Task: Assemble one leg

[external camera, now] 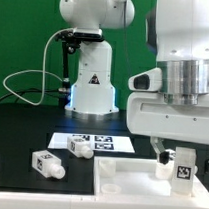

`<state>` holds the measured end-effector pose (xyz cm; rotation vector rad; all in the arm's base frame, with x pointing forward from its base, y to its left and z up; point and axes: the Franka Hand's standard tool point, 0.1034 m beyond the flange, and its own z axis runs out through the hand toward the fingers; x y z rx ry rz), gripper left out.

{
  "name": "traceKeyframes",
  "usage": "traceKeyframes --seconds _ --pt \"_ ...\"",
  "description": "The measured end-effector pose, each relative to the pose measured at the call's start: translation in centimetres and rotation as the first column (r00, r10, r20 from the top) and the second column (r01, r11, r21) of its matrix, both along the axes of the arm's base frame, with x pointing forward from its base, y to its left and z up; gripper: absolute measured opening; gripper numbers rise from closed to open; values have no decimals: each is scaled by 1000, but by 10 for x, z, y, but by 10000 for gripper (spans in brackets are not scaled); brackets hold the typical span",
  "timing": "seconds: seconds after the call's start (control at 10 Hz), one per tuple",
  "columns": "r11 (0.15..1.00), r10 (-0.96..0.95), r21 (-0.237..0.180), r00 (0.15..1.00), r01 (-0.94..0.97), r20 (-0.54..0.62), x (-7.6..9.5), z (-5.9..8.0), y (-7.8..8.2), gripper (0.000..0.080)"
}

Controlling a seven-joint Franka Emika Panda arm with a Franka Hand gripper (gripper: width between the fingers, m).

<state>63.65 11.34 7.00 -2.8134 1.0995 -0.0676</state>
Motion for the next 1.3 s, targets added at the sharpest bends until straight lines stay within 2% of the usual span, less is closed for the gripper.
traceKeyframes --seconds 0.1,0.2,0.3,0.4,0.6,0.7,0.8,0.9,1.1,1.2,1.3 --pt "1000 -1 0 1000 1 0 0 0 -1 525" --pt "998 -55 6 998 55 -5 0 0 0 525" --pt "989 -147 13 989 147 -16 0 0 0 365" --pt "978 -208 17 977 209 -33 -2 -1 1 284" --pt "912 -407 25 912 409 -56 -1 -1 1 284" --pt "854 -516 26 853 519 -74 -1 -1 3 284" --pt "760 -644 28 758 649 -99 1 -2 3 284" --pt "652 -750 24 649 758 -126 5 -2 3 284" --pt "298 -941 21 297 954 -164 10 -5 11 284" --pt "275 -948 38 277 961 -156 13 -5 17 284" --pt "318 -936 40 320 947 -148 13 -5 17 284"
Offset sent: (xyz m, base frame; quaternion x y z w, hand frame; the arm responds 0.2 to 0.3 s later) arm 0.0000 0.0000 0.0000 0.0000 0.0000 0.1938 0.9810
